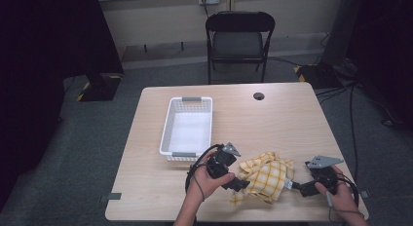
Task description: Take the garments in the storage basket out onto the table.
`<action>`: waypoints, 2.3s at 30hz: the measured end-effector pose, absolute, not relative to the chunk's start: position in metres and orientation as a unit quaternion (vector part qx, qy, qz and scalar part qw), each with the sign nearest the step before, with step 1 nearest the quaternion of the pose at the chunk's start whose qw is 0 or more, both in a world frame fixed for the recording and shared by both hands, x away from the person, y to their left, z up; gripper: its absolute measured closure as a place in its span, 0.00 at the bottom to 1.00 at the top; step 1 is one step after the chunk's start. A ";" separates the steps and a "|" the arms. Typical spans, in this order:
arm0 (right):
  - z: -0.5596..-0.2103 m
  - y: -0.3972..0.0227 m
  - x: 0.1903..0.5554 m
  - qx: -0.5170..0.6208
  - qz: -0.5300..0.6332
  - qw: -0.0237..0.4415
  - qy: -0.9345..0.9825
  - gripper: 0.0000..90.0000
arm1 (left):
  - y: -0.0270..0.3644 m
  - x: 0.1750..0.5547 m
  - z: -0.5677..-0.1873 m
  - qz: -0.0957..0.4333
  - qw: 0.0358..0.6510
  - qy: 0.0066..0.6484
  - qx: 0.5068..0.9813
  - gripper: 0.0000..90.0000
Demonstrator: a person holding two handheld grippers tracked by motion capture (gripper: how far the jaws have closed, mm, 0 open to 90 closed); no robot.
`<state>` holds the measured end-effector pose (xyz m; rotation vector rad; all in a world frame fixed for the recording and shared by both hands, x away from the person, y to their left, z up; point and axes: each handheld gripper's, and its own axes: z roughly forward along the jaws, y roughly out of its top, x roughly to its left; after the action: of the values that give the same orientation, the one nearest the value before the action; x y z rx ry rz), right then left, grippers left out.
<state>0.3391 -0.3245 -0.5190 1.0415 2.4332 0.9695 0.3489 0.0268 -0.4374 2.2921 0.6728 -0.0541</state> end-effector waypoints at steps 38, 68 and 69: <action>-0.519 -0.325 0.339 0.365 0.340 0.161 0.852 0.00 | 0.085 0.335 -0.449 0.014 0.400 0.296 0.867 0.05; -0.519 -0.325 0.339 0.365 0.340 0.161 0.852 0.00 | 0.123 0.329 -0.460 0.030 0.410 0.328 0.850 0.05; -0.519 -0.325 0.339 0.365 0.339 0.161 0.852 0.00 | 0.124 0.329 -0.460 0.029 0.410 0.329 0.850 0.04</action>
<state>0.3391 -0.3245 -0.5190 1.0416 2.4331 0.9695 0.3291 0.1237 -0.4601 2.1411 0.8273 0.0740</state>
